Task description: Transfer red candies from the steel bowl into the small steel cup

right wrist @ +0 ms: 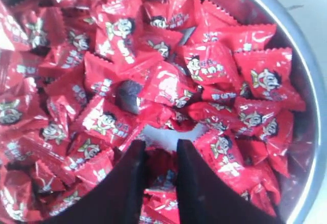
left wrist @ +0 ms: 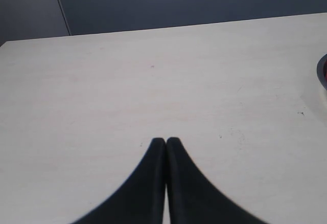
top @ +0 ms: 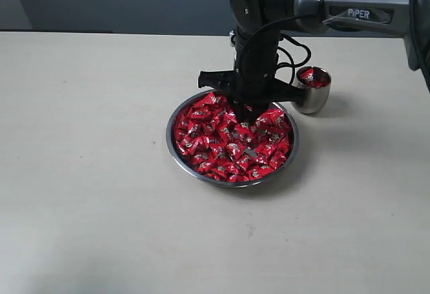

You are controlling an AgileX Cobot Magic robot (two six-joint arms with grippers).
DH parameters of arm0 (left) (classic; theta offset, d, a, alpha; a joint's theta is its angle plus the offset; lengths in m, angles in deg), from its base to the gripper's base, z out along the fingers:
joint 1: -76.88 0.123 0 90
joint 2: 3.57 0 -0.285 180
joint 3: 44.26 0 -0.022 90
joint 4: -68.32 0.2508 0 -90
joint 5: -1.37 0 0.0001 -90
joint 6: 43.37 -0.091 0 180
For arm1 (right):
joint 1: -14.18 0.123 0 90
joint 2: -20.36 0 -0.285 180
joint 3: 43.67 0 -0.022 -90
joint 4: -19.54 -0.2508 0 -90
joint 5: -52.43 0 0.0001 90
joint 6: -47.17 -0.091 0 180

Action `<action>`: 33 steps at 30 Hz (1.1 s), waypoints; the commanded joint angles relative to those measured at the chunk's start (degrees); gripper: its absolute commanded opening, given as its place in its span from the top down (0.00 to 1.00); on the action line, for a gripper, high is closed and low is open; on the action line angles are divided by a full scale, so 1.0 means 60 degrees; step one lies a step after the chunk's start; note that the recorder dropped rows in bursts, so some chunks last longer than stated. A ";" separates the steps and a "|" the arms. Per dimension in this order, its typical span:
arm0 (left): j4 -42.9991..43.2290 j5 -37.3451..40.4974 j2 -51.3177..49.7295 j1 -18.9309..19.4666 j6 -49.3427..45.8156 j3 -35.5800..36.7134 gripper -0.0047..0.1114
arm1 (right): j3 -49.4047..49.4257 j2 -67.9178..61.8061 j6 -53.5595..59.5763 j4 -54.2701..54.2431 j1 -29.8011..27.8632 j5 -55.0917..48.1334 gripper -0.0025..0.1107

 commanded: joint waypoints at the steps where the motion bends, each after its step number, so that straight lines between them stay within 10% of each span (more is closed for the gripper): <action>1: 0.0016 -0.0074 0.0046 -0.0004 0.0045 -0.0079 0.96 | -0.0048 0.0132 0.0771 0.0020 -0.0052 -0.0530 0.95; 16: 0.0016 -0.0074 0.0046 -0.0004 0.0045 -0.0079 0.96 | -0.0064 0.0953 0.3628 0.0446 -0.0230 -0.0842 0.95; 33: 0.0016 -0.0074 0.0046 -0.0004 0.0045 -0.0079 0.96 | -0.2128 0.1279 0.6524 -0.0399 -0.3300 -0.1221 0.95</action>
